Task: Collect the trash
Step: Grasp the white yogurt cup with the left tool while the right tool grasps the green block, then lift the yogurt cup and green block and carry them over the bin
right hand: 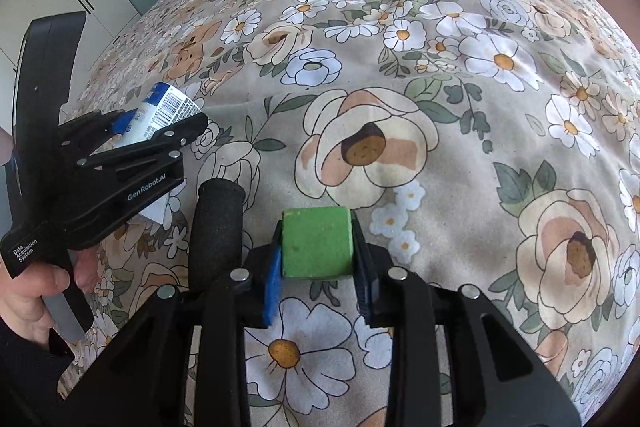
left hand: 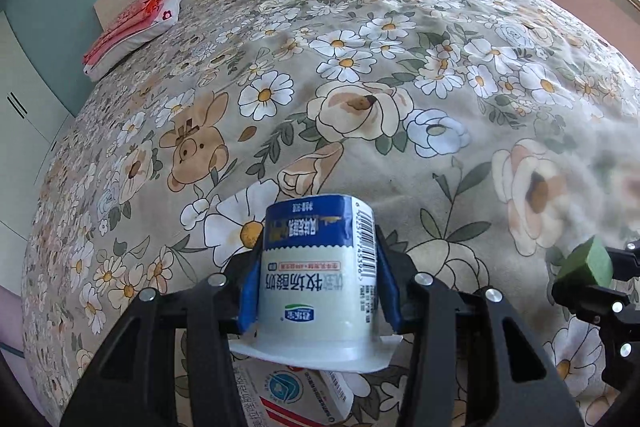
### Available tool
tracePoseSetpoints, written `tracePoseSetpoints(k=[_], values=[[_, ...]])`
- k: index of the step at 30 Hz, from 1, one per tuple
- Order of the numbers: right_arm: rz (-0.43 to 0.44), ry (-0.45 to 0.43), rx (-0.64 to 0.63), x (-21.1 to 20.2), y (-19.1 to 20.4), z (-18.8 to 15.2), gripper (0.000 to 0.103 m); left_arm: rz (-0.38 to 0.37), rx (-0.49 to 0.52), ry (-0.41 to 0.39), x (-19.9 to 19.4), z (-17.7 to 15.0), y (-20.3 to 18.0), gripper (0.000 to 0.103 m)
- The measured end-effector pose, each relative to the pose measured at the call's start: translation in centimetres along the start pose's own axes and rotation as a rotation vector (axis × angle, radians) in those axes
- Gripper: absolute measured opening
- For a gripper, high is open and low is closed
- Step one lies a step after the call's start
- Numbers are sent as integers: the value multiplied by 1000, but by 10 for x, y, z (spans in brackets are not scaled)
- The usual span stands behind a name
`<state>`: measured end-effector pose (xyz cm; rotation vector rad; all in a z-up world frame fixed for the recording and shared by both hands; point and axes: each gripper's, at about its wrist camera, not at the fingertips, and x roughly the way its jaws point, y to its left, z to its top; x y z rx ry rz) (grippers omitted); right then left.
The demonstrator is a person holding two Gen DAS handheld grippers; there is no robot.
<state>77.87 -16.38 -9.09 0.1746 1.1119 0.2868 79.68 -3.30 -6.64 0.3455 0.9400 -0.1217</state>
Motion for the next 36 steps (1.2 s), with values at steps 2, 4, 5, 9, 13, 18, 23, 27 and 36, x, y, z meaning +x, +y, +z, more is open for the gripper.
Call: tracePoseSetpoints(k=[2, 4, 5, 9, 13, 18, 23, 27, 36], values=[[9, -11, 10, -13, -3, 0, 31, -13, -22, -8, -14, 5, 3, 50], [21, -22, 20, -27, -5, 1, 31, -32, -43, -23, -31, 10, 5, 50], [25, -29, 23, -35, -6, 1, 31, -38, -47, -30, -40, 12, 5, 50], [30, -58, 33, -70, -7, -1, 31, -47, -60, -49, -79, 17, 5, 50], [42, -95, 31, -115, -2, -9, 31, -61, -74, -86, -128, 17, 5, 50], [41, -135, 15, -177, 10, -22, 31, -63, -87, -119, -191, 6, 6, 50], [30, -181, -10, -246, 28, -40, 31, -38, -105, -144, -255, -14, 8, 50], [19, -213, -41, -300, 49, -62, 31, -17, -126, -160, -307, -37, 11, 50], [12, -275, -126, -408, 89, -131, 31, -6, -167, -203, -416, -109, 6, 50]])
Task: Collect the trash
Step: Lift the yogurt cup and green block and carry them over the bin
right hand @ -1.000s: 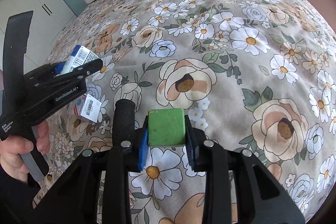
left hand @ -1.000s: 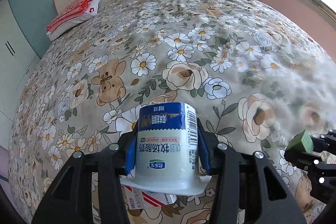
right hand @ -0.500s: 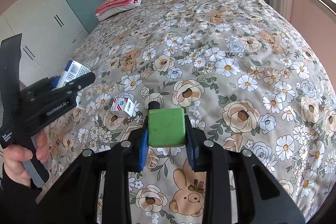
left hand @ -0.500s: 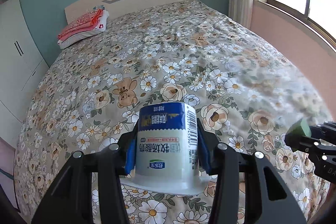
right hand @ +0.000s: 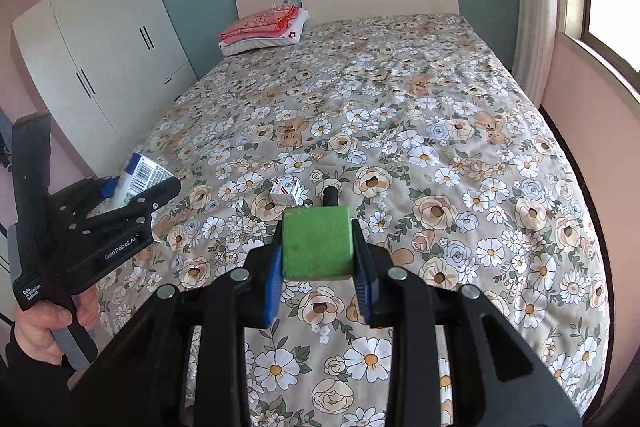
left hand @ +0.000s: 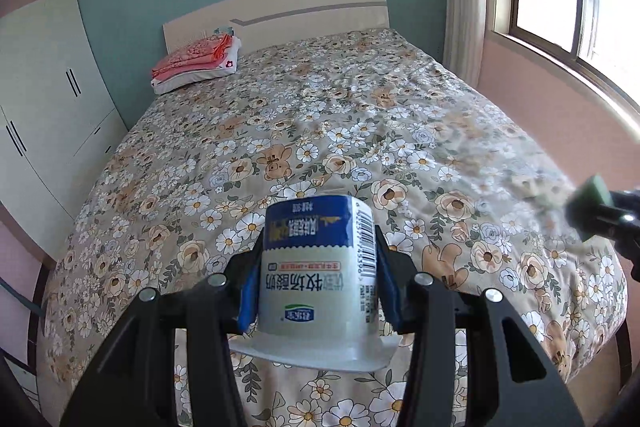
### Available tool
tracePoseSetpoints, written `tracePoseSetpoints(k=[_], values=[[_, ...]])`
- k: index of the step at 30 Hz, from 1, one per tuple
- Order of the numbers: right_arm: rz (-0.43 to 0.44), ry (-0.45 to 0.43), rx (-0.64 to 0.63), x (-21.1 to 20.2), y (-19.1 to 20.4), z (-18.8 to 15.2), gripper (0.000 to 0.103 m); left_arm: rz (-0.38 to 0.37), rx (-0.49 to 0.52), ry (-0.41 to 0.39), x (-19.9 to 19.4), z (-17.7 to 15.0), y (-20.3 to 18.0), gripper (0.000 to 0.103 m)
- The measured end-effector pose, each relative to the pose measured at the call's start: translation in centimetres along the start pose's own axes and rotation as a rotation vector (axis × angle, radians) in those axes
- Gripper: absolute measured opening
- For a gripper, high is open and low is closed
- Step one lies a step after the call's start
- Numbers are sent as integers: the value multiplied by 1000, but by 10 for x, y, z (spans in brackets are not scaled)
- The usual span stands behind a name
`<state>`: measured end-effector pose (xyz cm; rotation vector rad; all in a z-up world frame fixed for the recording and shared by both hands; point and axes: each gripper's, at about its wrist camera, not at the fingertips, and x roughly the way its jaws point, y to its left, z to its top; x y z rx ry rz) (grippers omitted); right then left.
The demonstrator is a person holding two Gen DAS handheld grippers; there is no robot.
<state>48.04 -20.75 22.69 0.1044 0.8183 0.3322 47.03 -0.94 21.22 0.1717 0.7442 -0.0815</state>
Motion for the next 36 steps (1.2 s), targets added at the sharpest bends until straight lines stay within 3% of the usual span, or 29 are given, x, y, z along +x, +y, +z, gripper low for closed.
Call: tracePoseSetpoints(k=[8, 18, 27, 36], values=[[0, -31, -73, -87, 30, -54, 31, -17, -3, -41, -92, -60, -10, 50], [42, -11, -123, -130, 47, -149, 31, -80, 106, -75, -167, -165, -34, 50], [88, 47, -142, -122, 49, -236, 31, -223, 151, -16, -172, -267, -57, 50], [128, 143, -148, -94, 48, -317, 31, -306, 100, 132, -120, -351, -61, 50]])
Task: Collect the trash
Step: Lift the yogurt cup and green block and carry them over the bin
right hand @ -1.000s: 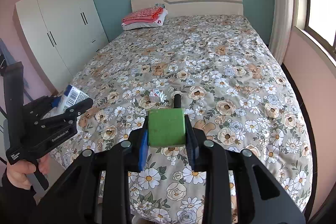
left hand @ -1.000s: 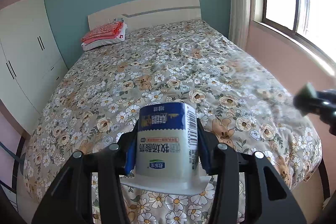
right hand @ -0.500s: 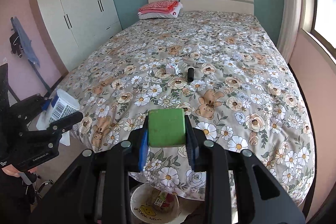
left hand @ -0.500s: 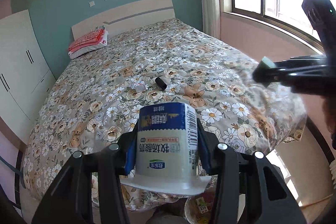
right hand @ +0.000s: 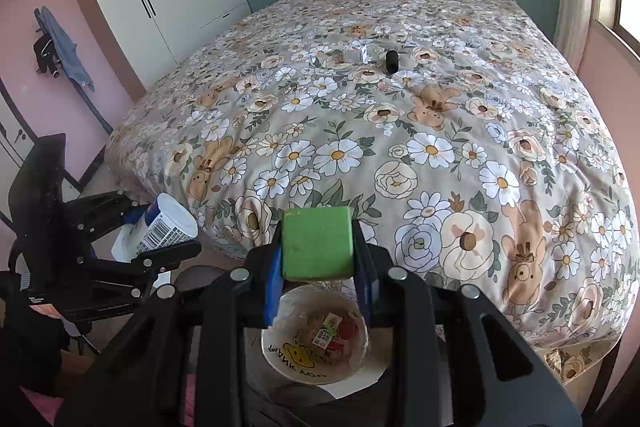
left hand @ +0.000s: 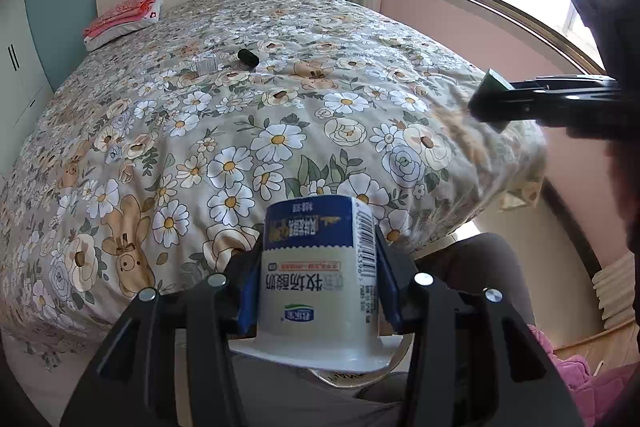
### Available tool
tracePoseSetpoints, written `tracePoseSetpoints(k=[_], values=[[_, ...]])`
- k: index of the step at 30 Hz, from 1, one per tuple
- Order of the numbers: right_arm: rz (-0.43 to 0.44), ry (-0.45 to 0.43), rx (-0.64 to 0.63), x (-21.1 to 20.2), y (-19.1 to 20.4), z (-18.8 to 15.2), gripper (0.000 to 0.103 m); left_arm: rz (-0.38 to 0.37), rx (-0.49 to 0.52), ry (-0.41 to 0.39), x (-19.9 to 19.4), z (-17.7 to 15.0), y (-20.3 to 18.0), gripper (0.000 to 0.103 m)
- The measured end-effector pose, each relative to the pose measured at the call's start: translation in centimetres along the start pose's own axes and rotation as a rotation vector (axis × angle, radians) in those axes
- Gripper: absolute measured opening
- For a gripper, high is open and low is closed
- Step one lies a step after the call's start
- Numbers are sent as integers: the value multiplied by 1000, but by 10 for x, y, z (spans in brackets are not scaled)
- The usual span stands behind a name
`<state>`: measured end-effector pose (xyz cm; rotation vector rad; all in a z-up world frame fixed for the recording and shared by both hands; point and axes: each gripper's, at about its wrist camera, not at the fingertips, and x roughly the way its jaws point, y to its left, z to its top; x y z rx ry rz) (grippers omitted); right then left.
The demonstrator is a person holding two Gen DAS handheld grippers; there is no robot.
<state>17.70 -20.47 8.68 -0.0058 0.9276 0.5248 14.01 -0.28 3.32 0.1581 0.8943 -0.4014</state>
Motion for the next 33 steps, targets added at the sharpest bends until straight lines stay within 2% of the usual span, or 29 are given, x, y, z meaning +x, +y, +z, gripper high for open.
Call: tracePoseSetpoints(k=[9, 19, 27, 33], values=[[52, 143, 53, 67, -4, -71, 31, -51, -45, 146, 68, -61, 4, 50], [55, 332, 91, 153, -10, -141, 31, -105, -62, 280, 135, -113, -8, 50], [66, 490, 123, 217, -12, -193, 31, -160, -147, 379, 185, -148, -8, 50], [69, 579, 115, 252, -9, -217, 31, -166, -209, 445, 217, -166, -5, 50]])
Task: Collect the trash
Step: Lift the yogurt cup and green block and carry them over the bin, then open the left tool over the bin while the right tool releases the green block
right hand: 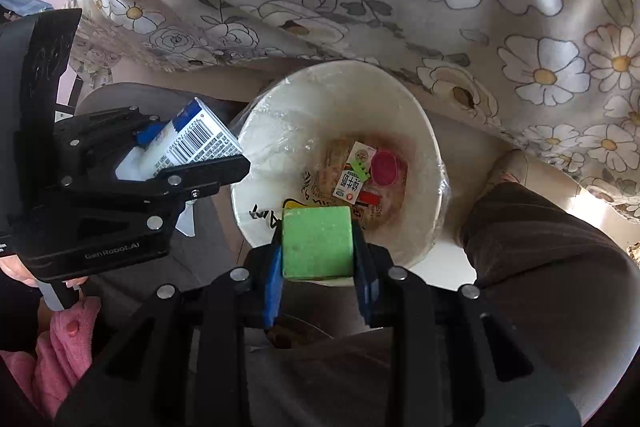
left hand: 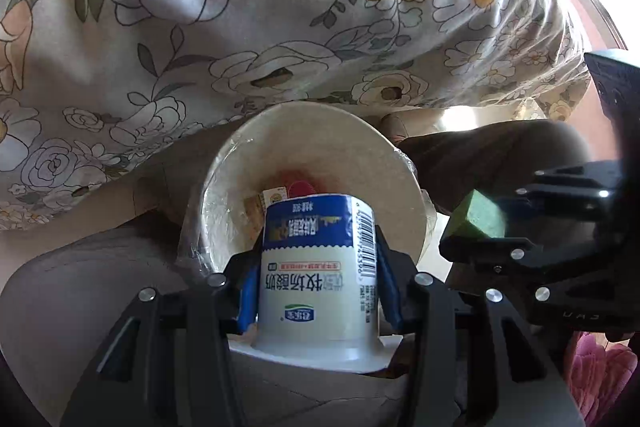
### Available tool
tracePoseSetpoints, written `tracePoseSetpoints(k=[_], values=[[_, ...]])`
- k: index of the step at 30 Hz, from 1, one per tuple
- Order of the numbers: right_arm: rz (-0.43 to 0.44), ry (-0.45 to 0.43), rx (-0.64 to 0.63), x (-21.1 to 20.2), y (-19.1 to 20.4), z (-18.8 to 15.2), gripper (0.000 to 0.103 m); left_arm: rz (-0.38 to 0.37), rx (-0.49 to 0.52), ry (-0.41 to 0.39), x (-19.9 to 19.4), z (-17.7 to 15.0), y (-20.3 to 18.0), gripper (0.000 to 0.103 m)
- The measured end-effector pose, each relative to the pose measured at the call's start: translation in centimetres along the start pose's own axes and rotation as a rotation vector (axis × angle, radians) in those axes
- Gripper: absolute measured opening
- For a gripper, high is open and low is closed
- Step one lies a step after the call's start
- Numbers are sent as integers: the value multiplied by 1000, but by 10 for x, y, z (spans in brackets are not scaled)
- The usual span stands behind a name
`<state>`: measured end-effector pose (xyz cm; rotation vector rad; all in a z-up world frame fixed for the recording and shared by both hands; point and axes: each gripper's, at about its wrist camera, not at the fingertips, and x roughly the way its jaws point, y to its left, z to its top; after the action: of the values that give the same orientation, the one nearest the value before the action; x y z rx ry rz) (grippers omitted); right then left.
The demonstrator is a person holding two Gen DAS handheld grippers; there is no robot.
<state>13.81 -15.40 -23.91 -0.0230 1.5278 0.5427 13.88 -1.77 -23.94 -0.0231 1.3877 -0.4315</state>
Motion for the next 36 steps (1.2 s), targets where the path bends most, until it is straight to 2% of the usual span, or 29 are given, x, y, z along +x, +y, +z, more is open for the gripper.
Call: tracePoseSetpoints(k=[4, 12, 21, 33, 36], values=[[-15, 53, -4, 25, -2, 1, 31, -13, -57, 53, 22, -2, 11, 50], [-11, 145, 20, 64, -13, -2, 31, -20, -101, 116, 53, 0, 15, 50], [-17, 201, 30, 90, -24, 3, 31, -25, -159, 180, 82, 2, 23, 50], [22, 288, 127, 128, -44, 15, 31, 3, -230, 251, 120, 8, 35, 50], [-23, 276, 123, 136, -49, 15, 31, -1, -242, 258, 125, 9, 37, 50]])
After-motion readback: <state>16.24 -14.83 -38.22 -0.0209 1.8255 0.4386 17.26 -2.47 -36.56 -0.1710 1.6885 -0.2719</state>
